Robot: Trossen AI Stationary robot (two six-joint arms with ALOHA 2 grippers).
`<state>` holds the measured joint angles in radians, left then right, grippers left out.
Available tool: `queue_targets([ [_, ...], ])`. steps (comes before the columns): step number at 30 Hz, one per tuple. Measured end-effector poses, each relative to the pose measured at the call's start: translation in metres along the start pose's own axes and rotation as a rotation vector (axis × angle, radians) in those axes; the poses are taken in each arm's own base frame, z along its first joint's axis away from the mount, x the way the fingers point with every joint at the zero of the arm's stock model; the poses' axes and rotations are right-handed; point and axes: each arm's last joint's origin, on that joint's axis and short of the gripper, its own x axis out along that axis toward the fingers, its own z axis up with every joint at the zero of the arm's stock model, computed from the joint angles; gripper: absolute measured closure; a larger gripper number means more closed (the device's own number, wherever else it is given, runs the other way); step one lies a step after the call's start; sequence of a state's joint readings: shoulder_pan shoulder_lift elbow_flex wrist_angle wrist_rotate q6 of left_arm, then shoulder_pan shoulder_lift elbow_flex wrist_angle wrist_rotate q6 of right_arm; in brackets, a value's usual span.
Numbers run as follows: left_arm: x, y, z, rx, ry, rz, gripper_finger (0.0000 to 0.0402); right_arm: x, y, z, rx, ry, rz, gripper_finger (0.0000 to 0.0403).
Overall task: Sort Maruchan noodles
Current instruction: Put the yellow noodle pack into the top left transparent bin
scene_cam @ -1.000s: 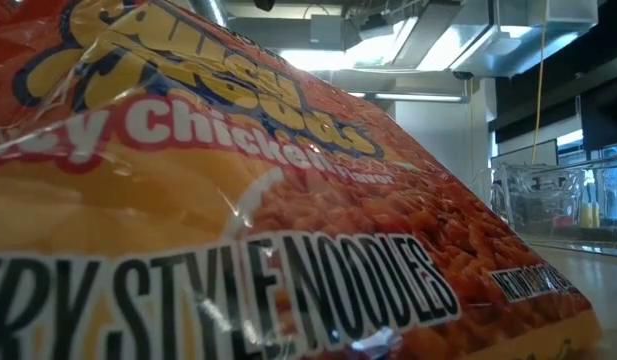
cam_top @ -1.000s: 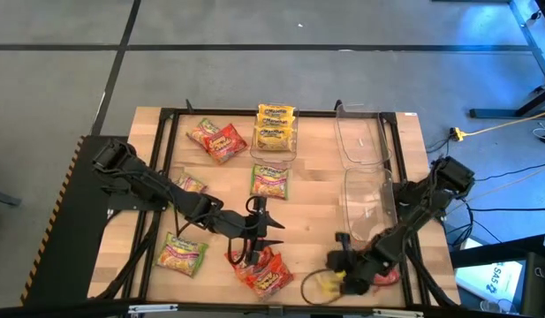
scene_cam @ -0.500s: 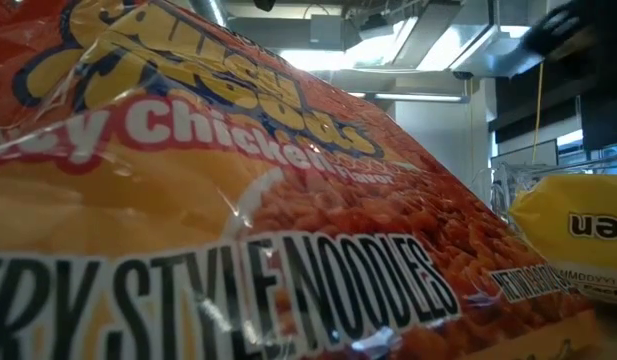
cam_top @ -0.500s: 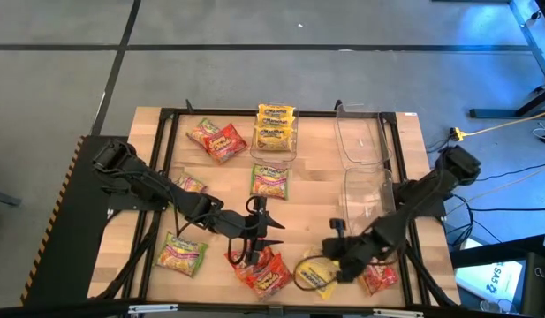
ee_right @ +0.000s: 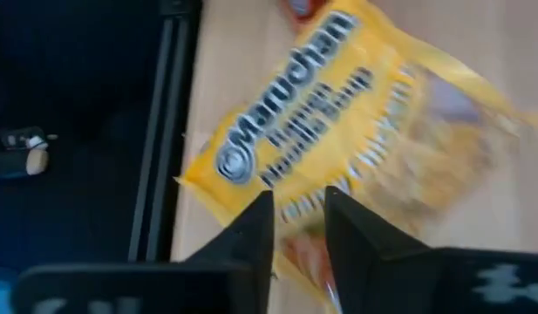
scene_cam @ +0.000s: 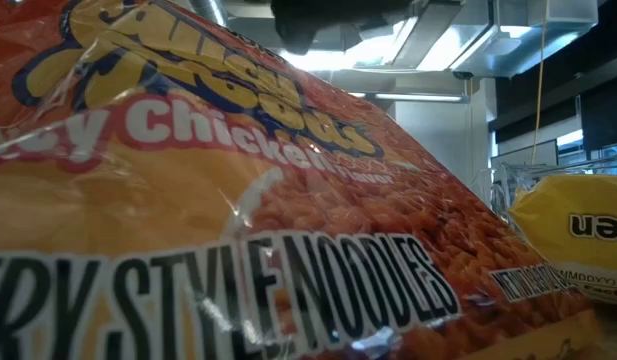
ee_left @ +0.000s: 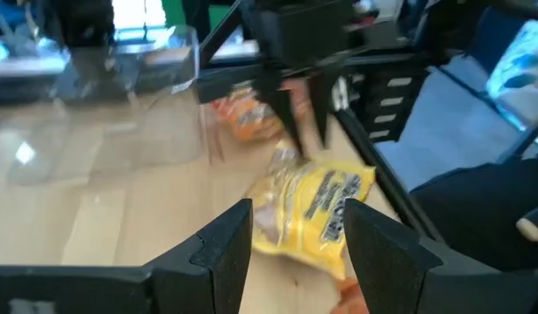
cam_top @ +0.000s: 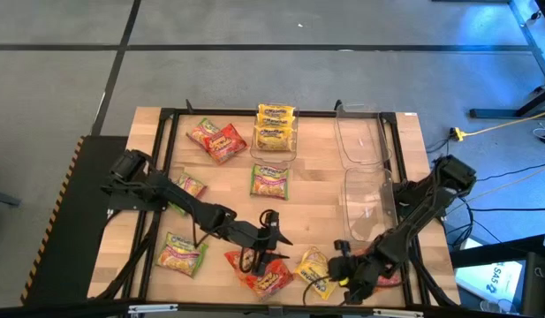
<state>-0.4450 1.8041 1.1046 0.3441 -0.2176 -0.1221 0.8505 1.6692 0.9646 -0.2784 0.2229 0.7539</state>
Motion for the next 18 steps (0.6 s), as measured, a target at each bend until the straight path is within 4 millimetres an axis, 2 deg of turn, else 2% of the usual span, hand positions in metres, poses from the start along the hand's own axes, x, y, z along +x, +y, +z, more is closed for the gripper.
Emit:
queue_targets([
  [7, 0.009, 0.003, -0.013, -0.052, 0.045, 0.020, 0.0227, 0.020, -0.016, 0.030, -0.168, -0.094, 0.087, 0.0283],
  [10, 0.009, 0.003, -0.014, -0.052, 0.053, 0.020, 0.0227, 0.028, -0.030, 0.034, -0.171, -0.039, 0.078, 0.0284],
  [13, 0.009, 0.001, -0.014, -0.050, 0.054, 0.016, 0.0227, 0.035, -0.045, 0.035, -0.149, 0.011, 0.017, 0.0291],
  [18, 0.009, 0.002, -0.014, -0.048, 0.053, 0.017, 0.0227, 0.036, -0.073, 0.047, -0.096, -0.044, -0.191, 0.0306],
])
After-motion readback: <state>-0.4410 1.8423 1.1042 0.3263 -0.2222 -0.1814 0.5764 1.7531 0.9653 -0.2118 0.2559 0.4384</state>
